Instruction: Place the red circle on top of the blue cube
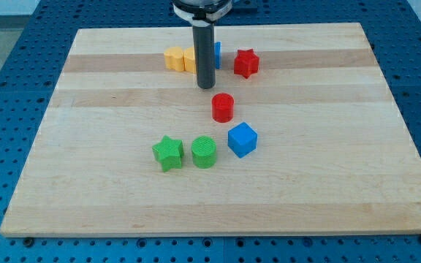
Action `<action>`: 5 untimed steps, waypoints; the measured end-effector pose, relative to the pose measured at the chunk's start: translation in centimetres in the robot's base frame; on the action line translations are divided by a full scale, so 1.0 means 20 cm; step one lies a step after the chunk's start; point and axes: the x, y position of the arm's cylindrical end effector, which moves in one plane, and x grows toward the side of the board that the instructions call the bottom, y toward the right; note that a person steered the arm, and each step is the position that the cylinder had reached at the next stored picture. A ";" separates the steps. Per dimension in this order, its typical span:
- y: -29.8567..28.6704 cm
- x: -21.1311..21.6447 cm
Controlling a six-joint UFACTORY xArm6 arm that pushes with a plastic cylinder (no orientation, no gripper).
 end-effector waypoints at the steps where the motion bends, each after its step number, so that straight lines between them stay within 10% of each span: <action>1: 0.01 0.08; 5: 0.36 0.17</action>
